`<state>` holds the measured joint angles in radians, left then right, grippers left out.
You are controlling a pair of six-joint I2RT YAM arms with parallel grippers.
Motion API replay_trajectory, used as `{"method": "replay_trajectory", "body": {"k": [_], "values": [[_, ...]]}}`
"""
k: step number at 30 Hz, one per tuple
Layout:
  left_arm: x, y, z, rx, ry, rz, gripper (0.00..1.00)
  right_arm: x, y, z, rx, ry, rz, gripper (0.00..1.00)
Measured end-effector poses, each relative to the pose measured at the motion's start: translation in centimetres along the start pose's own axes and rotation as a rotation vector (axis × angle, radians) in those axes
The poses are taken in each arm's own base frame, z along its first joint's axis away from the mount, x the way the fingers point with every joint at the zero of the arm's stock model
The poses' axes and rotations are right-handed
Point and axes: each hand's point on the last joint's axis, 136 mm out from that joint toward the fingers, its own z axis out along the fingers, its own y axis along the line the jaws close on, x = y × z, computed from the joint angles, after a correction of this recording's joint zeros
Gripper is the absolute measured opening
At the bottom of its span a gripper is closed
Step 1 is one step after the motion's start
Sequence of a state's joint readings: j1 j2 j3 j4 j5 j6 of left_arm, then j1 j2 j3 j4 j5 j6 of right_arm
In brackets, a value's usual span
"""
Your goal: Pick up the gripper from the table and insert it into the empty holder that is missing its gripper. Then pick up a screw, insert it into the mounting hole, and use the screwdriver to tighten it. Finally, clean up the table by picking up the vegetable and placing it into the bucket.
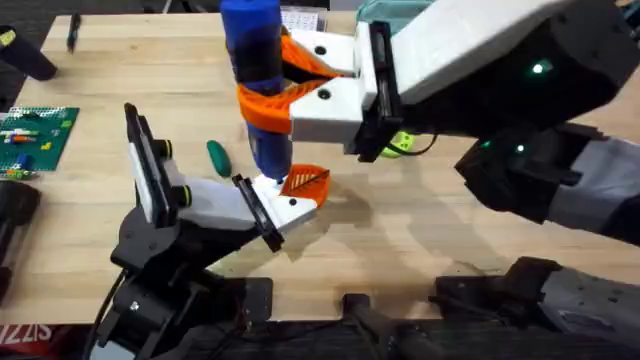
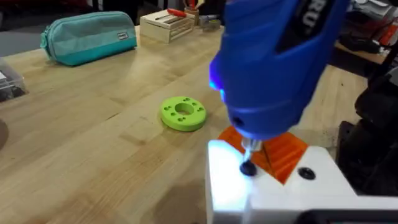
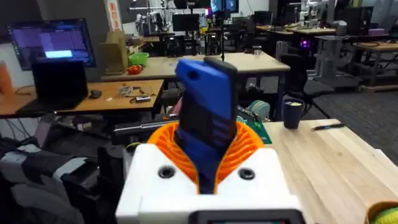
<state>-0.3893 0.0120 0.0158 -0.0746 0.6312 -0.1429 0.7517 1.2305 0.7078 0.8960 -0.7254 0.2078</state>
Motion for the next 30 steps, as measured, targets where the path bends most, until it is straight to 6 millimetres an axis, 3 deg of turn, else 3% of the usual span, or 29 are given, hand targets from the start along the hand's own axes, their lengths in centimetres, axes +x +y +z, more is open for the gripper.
{"method": "replay_trajectory", "body": {"k": [30], "values": [[0.00,0.00,0.00,0.000,0.000,0.000,0.018,0.66,-0.18,-0.01,0.007,0.024,-0.006,0.099]]}}
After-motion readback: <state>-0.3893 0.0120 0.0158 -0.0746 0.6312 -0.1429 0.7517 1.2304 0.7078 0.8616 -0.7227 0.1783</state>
